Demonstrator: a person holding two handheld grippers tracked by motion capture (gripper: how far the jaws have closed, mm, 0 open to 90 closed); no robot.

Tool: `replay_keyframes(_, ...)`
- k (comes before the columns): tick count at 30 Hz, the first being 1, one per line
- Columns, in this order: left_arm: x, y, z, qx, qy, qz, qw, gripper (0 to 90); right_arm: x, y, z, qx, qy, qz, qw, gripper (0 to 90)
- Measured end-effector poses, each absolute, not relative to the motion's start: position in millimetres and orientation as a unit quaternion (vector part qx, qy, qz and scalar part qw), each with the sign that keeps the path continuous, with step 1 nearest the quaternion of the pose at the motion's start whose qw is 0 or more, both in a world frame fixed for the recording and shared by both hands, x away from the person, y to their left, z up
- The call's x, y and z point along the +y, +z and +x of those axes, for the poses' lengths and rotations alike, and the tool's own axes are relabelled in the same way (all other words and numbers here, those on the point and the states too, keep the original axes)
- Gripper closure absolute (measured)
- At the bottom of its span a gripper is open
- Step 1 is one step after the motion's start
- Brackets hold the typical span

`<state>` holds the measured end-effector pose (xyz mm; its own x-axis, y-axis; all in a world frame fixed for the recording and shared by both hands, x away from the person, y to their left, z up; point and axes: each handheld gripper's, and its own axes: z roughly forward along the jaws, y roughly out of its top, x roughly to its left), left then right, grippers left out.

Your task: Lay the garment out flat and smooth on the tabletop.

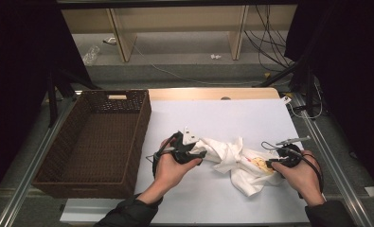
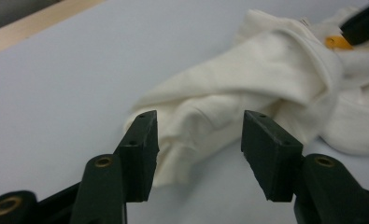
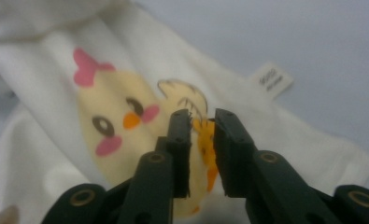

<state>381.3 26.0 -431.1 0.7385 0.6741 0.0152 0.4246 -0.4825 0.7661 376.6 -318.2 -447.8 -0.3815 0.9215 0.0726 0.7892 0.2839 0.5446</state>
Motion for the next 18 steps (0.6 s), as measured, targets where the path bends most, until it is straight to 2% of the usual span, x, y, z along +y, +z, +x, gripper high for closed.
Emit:
replay_keyframes(2,25.4,-432.2,375.6,0.324,0.148,0.850,0.388,47.1,-316.3,-445.7,379.1,0.792,0.273,0.525,0.149,68.3)
replay_keyframes(6,27.1,-437.6,378.1,0.327,0.141,0.854,0.378,47.6,-309.3,-447.4,388.8,0.803,0.308,0.482,0.163,62.2)
replay_keyframes(13,33.8,-446.9,387.6,0.348,0.142,0.850,0.369,46.3,-289.9,-464.8,420.6,0.832,0.315,0.434,0.142,50.4)
replay_keyframes(16,34.6,-448.9,388.2,0.350,0.139,0.850,0.367,45.8,-282.3,-472.0,432.5,0.844,0.308,0.416,0.141,49.9)
replay_keyframes(18,34.4,-449.2,388.5,0.348,0.139,0.851,0.368,45.7,-277.1,-476.3,438.2,0.853,0.305,0.402,0.135,53.6)
